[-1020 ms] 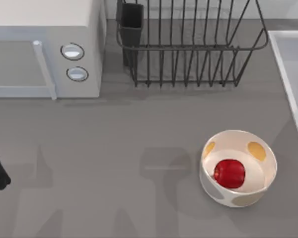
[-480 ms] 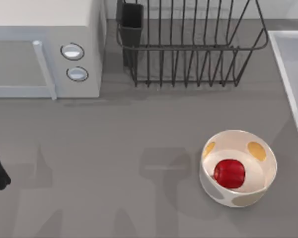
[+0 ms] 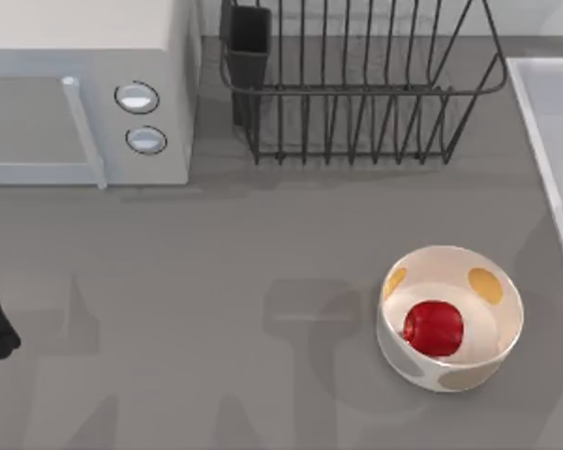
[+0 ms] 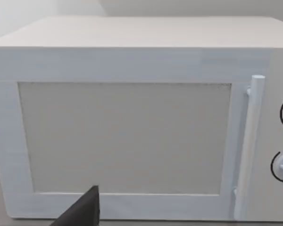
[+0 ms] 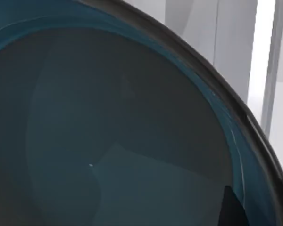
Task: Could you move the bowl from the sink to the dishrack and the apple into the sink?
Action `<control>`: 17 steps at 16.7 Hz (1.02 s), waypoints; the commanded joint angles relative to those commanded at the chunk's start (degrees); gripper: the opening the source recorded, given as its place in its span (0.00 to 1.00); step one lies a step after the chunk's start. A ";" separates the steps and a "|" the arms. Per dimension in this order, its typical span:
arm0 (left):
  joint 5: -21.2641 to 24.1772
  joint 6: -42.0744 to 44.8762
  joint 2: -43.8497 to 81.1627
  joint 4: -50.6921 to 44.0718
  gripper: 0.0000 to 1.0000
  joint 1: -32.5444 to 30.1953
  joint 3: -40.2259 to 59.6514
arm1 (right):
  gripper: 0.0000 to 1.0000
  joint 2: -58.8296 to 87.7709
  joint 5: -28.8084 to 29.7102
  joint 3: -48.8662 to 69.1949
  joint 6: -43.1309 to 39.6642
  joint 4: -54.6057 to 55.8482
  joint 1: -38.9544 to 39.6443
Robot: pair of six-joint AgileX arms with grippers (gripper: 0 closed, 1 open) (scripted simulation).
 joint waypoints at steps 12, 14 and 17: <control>0.00 0.00 0.00 0.00 1.00 0.00 0.00 | 0.00 -45.10 -1.71 -22.09 -16.58 -23.84 -16.00; 0.00 0.00 0.00 0.00 1.00 0.00 0.00 | 0.00 -45.66 -1.75 -22.44 -16.85 -24.19 -16.26; 0.00 0.00 0.00 0.00 1.00 0.00 0.00 | 0.00 -45.51 -1.73 -22.26 -16.70 -24.11 -15.99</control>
